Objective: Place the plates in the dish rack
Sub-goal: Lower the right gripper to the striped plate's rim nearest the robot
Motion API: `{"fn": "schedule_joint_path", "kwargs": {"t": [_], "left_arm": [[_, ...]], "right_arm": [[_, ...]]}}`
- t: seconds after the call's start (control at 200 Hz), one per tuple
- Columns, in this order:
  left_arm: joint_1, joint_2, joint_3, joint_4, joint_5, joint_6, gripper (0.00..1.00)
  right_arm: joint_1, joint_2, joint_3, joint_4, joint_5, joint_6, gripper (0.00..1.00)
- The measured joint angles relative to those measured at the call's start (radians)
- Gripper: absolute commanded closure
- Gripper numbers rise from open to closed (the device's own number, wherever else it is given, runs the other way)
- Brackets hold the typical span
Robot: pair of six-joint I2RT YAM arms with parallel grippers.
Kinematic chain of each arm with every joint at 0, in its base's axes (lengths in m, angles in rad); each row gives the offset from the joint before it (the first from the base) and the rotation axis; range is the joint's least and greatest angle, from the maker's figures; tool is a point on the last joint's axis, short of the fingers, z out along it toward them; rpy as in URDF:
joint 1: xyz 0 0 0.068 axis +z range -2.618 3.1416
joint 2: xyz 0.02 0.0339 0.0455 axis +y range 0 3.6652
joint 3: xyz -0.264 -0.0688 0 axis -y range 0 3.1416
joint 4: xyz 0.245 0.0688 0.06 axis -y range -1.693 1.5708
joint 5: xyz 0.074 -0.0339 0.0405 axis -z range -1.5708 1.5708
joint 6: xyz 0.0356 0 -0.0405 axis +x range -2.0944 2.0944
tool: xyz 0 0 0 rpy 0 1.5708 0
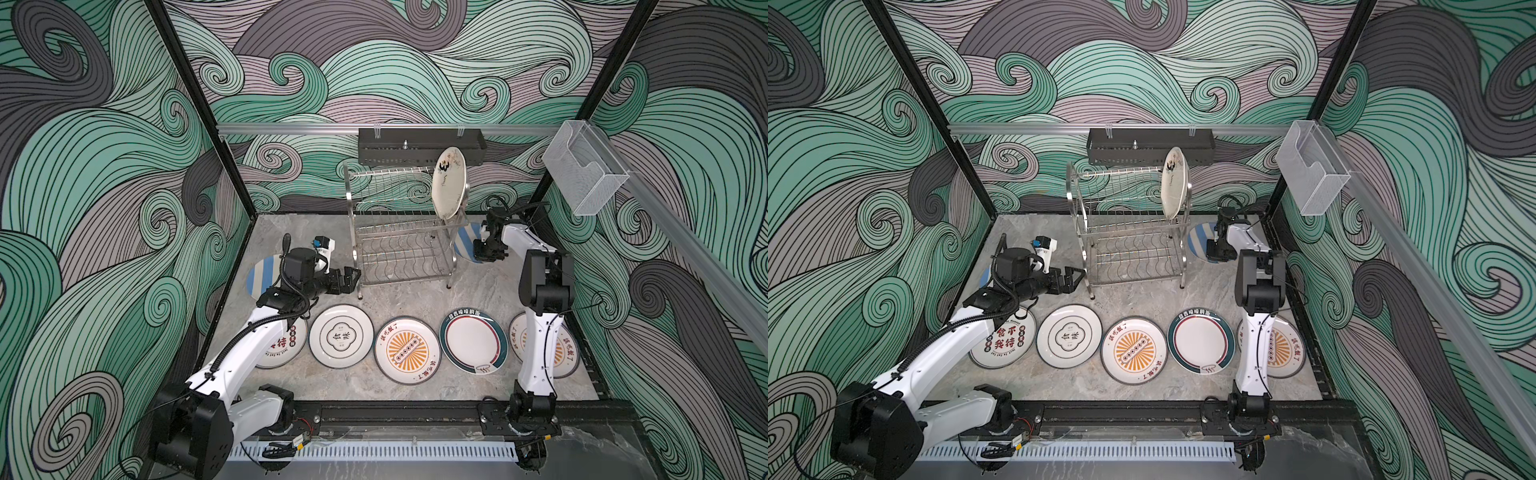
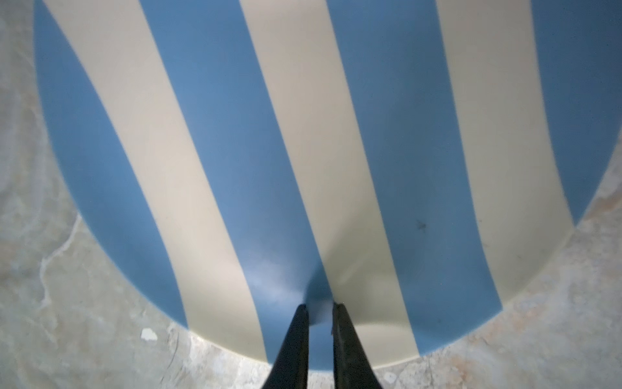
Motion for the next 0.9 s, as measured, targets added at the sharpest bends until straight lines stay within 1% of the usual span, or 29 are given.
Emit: {"fn": "schedule_joint_path", "kwargs": {"t": [0.23, 0.46, 0.575, 0.681, 0.771, 0.831, 0.896], "left_arm": [[0.000, 0.000, 0.000, 0.000, 0.000, 0.000, 0.01], [0.000, 0.000, 0.000, 0.000, 0.001, 0.000, 0.01], [0.000, 0.000, 0.000, 0.001, 0.001, -0.001, 0.01], [0.000, 0.000, 0.000, 0.001, 0.002, -0.001, 0.01], [0.000, 0.000, 0.000, 0.000, 0.002, -0.001, 0.01], [0.000, 0.000, 0.000, 0.001, 0.003, -0.001, 0.01], [0.000, 0.000, 0.000, 0.001, 0.005, -0.001, 0.01]], "right_arm": [[-0.008, -0.123, -0.201, 0.007, -0.036, 0.003, 0.84], [-0.015, -0.298, -0.455, 0.046, -0.042, 0.026, 0.83], [-0.019, -0.376, -0.532, 0.047, -0.040, 0.042, 0.82], [-0.025, -0.433, -0.561, 0.055, -0.036, 0.060, 0.79], [-0.043, -0.499, -0.597, 0.090, -0.038, 0.077, 0.71], [-0.072, -0.562, -0.639, 0.124, -0.046, 0.097, 0.68], [-0.120, -0.643, -0.702, 0.174, -0.065, 0.127, 0.63]]}}
